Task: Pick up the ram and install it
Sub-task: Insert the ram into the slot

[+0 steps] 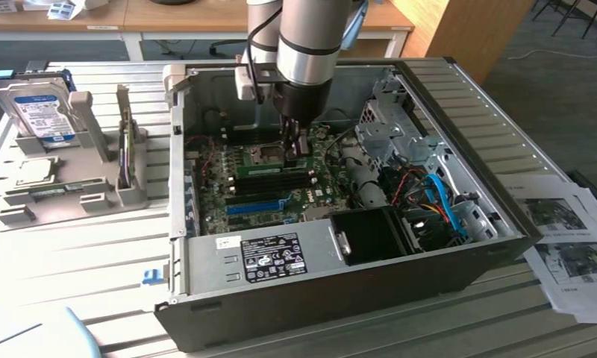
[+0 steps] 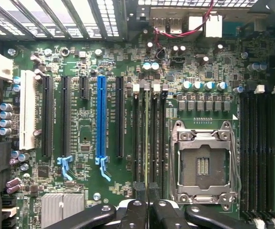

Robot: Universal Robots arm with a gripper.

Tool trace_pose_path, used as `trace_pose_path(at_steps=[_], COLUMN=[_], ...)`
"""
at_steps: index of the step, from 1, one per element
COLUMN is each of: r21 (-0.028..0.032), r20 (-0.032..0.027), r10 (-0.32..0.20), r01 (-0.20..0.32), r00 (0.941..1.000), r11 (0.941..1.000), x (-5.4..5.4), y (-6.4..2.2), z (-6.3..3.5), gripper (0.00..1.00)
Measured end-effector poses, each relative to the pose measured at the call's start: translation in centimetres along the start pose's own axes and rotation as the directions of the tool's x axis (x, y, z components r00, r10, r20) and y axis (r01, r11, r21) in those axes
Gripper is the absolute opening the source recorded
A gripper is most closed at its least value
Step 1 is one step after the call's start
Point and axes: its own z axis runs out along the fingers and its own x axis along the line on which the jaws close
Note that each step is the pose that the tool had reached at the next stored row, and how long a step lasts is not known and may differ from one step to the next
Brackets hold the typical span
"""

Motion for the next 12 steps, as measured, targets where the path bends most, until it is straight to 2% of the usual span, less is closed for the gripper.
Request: trace_pose_path(at_steps=[12], r21=[0.0001], r20=[0.0001], r10=[0.001], r01=[-0.001], r00=[1.0], r11=[1.0], x=[0.58], y=[-0.01], z=[0.0], gripper=[0.11])
